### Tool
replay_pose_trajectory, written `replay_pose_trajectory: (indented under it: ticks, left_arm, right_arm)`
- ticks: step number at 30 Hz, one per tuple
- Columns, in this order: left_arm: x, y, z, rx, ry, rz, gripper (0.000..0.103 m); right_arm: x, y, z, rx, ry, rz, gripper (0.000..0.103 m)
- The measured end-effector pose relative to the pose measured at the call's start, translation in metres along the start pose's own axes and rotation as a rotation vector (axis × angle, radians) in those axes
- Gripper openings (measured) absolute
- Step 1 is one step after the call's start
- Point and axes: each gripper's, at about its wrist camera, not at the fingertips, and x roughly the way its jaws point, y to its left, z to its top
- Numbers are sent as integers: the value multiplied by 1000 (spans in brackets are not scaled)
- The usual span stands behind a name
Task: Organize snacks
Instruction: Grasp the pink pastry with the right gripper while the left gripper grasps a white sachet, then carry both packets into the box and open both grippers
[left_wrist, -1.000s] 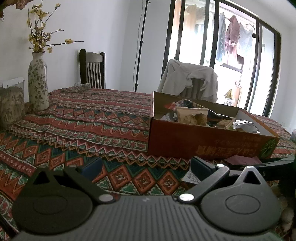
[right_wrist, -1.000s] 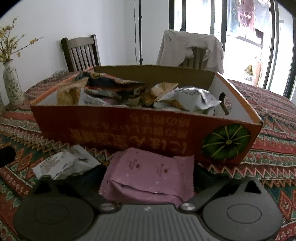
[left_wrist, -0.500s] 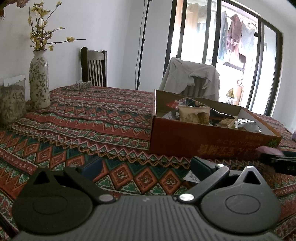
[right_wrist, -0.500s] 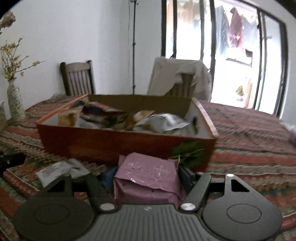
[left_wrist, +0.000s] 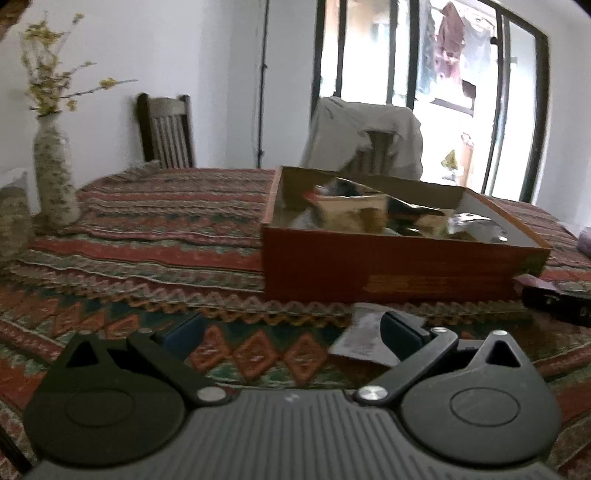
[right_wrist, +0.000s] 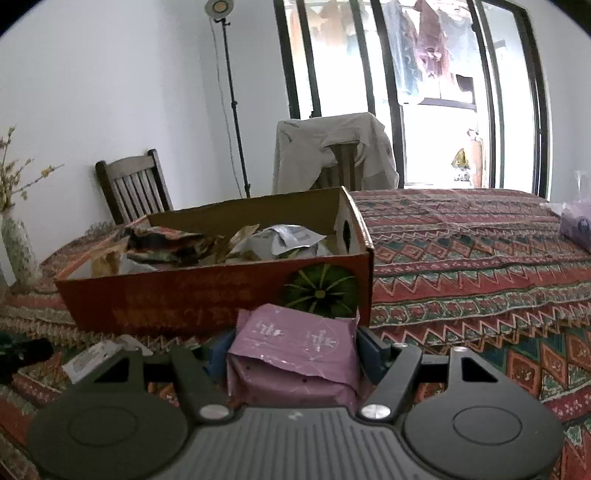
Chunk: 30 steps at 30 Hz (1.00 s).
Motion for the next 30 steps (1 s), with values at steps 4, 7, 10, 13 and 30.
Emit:
replay_pose_trajectory:
  ticks: [4,7,10,13,30]
  left_arm:
    - [10,-15,2,31,54,-57,103]
    - [19,-26,4,54,90,-71,103]
    - [29,-35,5,84,109,-72,103]
    - [41,-40,6,88,152,-77,103]
    - [43,-45,3,22,126,-103,45]
  right_arm:
    - [0,0,0,9,-1,1,69]
    - [1,-1,0,17,-1,3,69]
    - [0,-2,0,23,1,7,69]
    - [2,-2,0,25,6,11,69]
    - [0,2,-1,6,-6,20,69]
